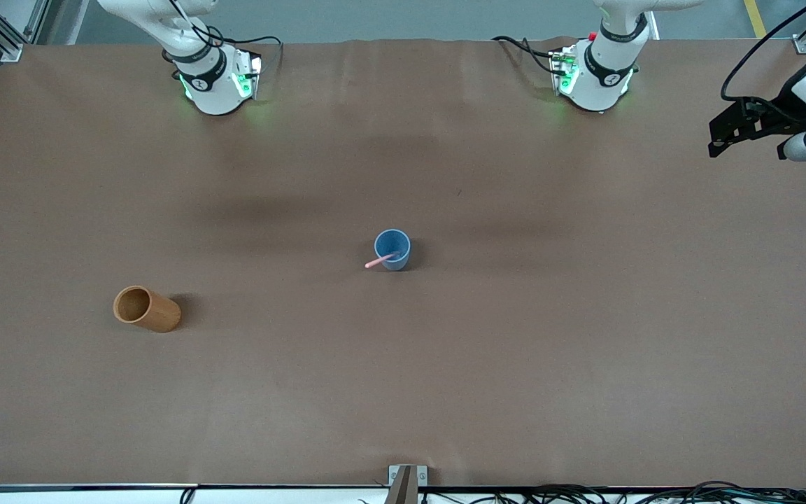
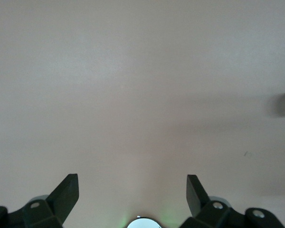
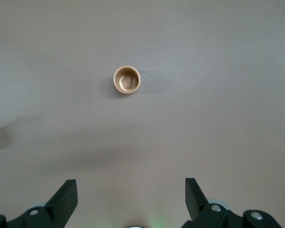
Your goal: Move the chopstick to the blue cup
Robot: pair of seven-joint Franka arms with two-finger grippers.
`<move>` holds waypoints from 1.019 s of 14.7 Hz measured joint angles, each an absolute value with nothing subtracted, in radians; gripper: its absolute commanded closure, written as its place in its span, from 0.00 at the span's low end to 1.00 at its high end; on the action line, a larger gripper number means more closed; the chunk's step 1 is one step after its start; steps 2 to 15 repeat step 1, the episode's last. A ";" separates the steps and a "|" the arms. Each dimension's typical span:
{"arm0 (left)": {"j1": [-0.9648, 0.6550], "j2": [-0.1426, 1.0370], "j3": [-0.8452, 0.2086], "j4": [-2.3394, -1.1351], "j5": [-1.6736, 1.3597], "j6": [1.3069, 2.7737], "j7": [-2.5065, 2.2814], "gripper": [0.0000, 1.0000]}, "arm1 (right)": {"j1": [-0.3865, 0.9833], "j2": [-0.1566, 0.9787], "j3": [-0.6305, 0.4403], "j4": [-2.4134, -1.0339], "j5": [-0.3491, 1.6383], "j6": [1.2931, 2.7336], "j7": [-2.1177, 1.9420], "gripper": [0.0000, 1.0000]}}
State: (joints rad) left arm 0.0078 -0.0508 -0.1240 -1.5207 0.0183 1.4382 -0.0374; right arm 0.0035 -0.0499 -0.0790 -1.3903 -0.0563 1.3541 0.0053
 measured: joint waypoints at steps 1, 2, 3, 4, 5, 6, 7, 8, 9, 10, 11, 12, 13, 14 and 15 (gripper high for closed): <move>0.008 -0.051 -0.124 -1.521 0.018 1.438 -0.037 0.00 | 0.004 -0.049 -0.084 -1.390 -0.042 1.351 -0.002 0.00; 0.008 -0.051 -0.124 -1.521 0.018 1.438 -0.037 0.00 | 0.004 -0.049 -0.084 -1.390 -0.042 1.351 -0.002 0.00; 0.008 -0.051 -0.124 -1.521 0.018 1.438 -0.037 0.00 | 0.004 -0.049 -0.084 -1.390 -0.042 1.351 -0.002 0.00; 0.008 -0.051 -0.124 -1.521 0.018 1.438 -0.037 0.00 | 0.004 -0.049 -0.084 -1.390 -0.042 1.351 -0.002 0.00; 0.008 -0.051 -0.124 -1.521 0.018 1.438 -0.037 0.00 | 0.004 -0.049 -0.084 -1.390 -0.042 1.351 -0.002 0.00; 0.008 -0.051 -0.124 -1.521 0.018 1.438 -0.037 0.00 | 0.004 -0.049 -0.084 -1.390 -0.042 1.351 -0.002 0.00; 0.008 -0.051 -0.124 -1.521 0.018 1.438 -0.037 0.00 | 0.004 -0.049 -0.084 -1.390 -0.042 1.351 -0.002 0.00; 0.008 -0.051 -0.124 -1.521 0.018 1.438 -0.037 0.00 | 0.004 -0.049 -0.084 -1.390 -0.042 1.351 -0.002 0.00; 0.008 -0.051 -0.124 -1.521 0.018 1.438 -0.037 0.00 | 0.004 -0.049 -0.084 -1.390 -0.042 1.351 -0.002 0.00; 0.008 -0.051 -0.124 -1.521 0.018 1.438 -0.037 0.00 | 0.004 -0.049 -0.084 -1.390 -0.042 1.351 -0.002 0.00; 0.008 -0.051 -0.124 -1.521 0.018 1.438 -0.037 0.00 | 0.004 -0.049 -0.084 -1.390 -0.042 1.351 -0.002 0.00; 0.008 -0.051 -0.124 -1.521 0.018 1.438 -0.037 0.00 | 0.004 -0.049 -0.084 -1.390 -0.042 1.351 -0.002 0.00; 0.008 -0.051 -0.124 -1.521 0.018 1.438 -0.037 0.00 | 0.004 -0.049 -0.084 -1.390 -0.042 1.351 -0.002 0.00; 0.008 -0.051 -0.124 -1.521 0.018 1.438 -0.037 0.00 | 0.004 -0.049 -0.084 -1.390 -0.042 1.351 -0.002 0.00; 0.008 -0.051 -0.124 -1.521 0.018 1.438 -0.037 0.00 | 0.004 -0.049 -0.084 -1.390 -0.042 1.351 -0.002 0.00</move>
